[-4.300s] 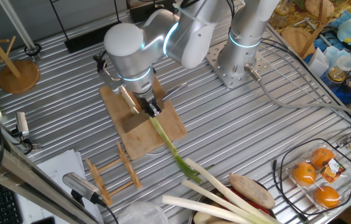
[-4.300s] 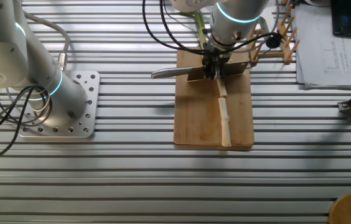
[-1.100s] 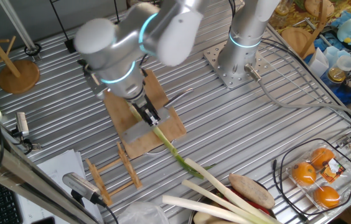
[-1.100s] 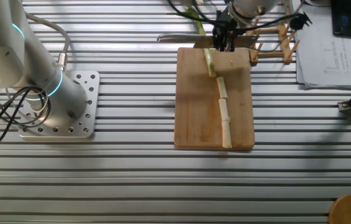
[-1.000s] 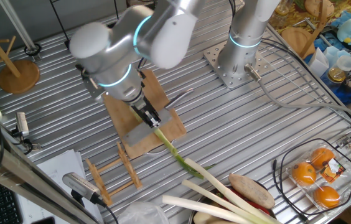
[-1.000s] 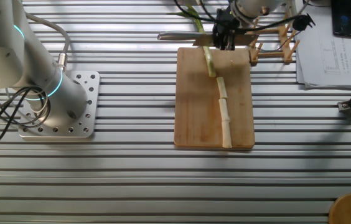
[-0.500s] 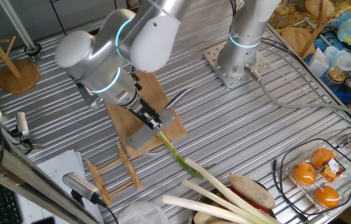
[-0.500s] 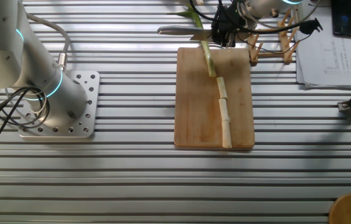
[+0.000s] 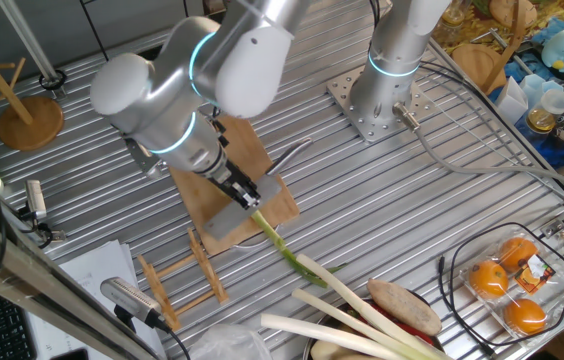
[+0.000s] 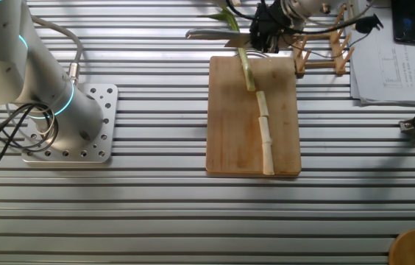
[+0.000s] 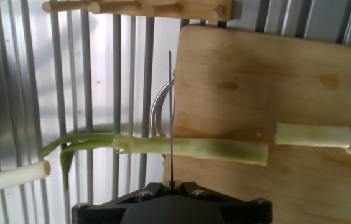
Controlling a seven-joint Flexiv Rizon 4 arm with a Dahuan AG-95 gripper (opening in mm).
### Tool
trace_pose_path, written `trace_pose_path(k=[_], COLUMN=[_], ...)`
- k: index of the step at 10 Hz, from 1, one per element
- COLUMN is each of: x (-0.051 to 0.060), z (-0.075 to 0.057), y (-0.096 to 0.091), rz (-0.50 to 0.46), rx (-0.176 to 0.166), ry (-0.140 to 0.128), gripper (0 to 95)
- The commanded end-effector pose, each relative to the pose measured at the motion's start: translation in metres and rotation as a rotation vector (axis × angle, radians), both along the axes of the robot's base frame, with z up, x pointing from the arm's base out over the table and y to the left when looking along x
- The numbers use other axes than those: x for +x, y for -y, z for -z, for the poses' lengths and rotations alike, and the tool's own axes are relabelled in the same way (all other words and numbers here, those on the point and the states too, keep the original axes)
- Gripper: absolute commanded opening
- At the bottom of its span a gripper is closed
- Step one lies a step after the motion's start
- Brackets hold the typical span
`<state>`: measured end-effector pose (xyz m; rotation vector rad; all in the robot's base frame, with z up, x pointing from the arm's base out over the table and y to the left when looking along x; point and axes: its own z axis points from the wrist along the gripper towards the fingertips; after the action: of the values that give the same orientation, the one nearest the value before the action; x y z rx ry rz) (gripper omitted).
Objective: Chop the scallions
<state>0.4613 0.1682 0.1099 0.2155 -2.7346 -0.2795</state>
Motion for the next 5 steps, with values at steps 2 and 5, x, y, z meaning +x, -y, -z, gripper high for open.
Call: trace_pose_path(k=[2, 5], x=[0.0020, 0.0020], z=[0.0001, 0.0001], y=[-0.0001, -0.0001], rz=[-0.038, -0.131], rx=[-0.052, -0.047], ry=[0.027, 0.067], gripper=[0.0, 0.0])
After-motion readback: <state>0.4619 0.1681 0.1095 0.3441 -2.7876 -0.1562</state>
